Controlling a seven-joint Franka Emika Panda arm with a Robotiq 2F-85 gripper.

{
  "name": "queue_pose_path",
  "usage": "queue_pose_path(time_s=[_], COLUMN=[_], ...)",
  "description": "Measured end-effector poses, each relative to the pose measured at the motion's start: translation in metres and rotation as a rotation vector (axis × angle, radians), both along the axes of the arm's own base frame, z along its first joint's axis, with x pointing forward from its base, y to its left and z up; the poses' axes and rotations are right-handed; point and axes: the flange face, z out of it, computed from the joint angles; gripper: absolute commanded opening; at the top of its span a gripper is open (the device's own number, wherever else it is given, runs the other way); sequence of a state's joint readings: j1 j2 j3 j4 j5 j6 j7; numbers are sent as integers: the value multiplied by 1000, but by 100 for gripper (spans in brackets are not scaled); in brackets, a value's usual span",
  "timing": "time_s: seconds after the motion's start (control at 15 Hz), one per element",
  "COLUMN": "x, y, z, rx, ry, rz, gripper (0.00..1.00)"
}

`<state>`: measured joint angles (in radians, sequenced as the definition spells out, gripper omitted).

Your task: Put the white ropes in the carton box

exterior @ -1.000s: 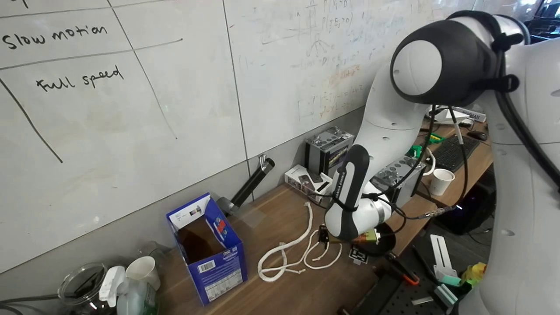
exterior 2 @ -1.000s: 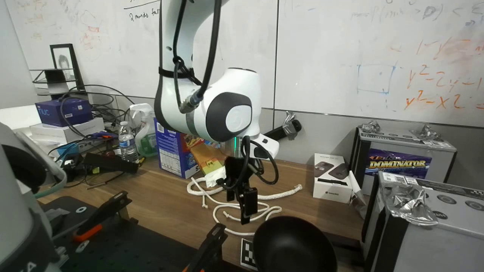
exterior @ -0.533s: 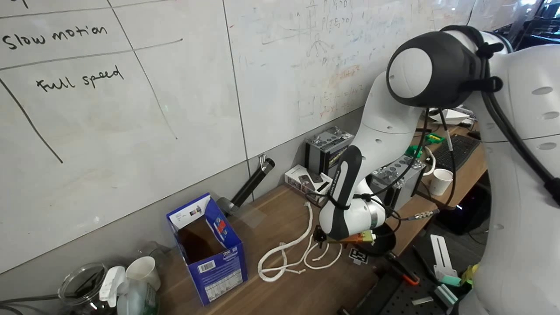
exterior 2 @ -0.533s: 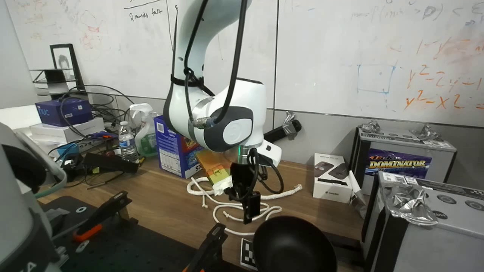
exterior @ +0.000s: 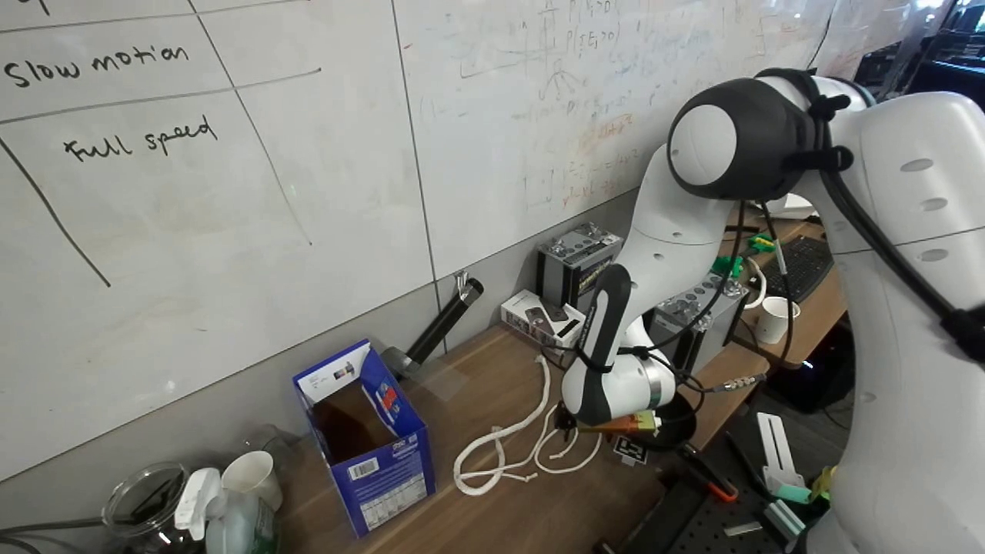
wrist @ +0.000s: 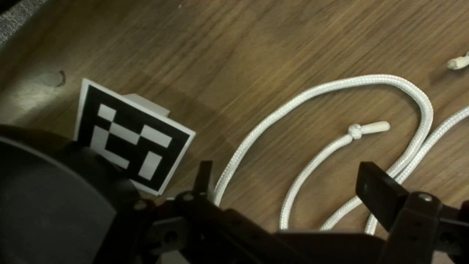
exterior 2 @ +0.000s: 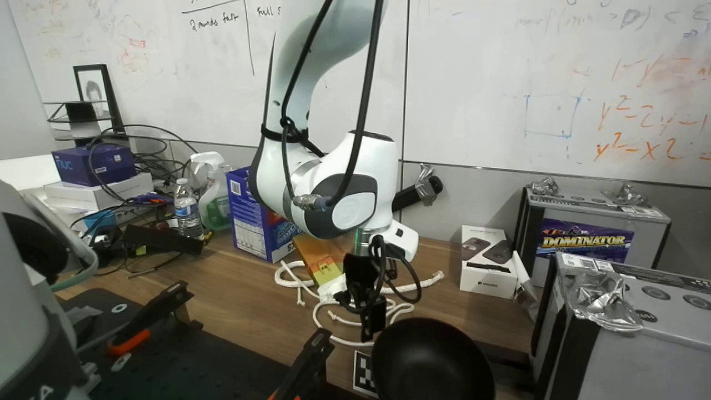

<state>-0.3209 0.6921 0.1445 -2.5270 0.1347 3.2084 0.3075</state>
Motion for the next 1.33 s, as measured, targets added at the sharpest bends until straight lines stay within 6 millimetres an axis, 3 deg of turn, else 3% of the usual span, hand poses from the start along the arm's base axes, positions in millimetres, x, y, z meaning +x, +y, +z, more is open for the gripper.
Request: queue_pose_path(time_s=[0.53, 1.33], x=[8, 12], y=[5, 16], z=[-19, -26], rx=[16, -96], ry=[7, 40], rz=[-1, 25], gripper=[100, 100])
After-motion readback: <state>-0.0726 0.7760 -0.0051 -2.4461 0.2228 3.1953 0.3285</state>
